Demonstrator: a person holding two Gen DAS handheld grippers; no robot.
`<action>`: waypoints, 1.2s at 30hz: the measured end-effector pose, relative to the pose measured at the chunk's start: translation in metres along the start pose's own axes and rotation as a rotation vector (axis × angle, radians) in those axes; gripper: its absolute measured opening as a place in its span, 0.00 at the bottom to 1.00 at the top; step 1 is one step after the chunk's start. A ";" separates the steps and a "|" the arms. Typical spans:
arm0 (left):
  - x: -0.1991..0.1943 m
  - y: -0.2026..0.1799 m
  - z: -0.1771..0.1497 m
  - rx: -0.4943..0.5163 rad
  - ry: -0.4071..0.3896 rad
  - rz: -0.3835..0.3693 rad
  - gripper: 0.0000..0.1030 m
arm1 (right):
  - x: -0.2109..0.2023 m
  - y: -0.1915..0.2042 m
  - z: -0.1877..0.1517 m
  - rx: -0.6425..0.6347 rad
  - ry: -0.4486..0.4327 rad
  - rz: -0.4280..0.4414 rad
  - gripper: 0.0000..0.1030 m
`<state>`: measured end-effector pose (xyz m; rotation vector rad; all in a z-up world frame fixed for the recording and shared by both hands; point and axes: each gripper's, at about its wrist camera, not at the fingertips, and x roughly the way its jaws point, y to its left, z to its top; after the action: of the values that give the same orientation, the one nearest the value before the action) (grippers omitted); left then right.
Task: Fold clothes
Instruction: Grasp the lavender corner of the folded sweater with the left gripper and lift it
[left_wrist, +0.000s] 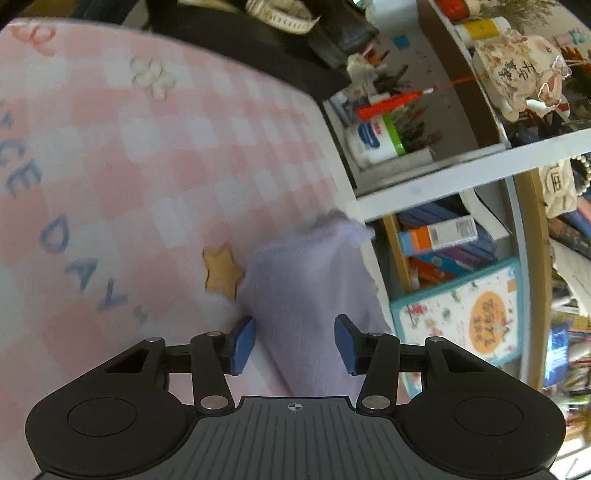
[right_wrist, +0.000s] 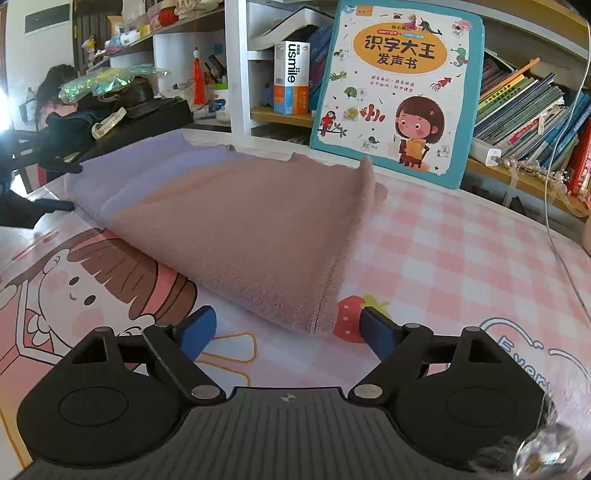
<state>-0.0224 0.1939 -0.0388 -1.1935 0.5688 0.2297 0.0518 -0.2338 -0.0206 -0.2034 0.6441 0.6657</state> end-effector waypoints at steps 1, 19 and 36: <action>0.001 -0.001 0.001 0.001 -0.010 0.005 0.38 | 0.000 0.000 0.000 0.000 0.000 0.000 0.81; 0.003 -0.045 -0.018 0.314 -0.084 -0.047 0.35 | 0.000 0.001 0.000 -0.003 0.003 0.008 0.85; 0.031 -0.024 -0.013 0.160 -0.054 -0.026 0.30 | 0.000 0.001 0.001 -0.003 0.003 0.008 0.85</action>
<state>0.0110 0.1695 -0.0388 -1.0366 0.5150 0.1905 0.0514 -0.2326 -0.0202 -0.2047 0.6472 0.6737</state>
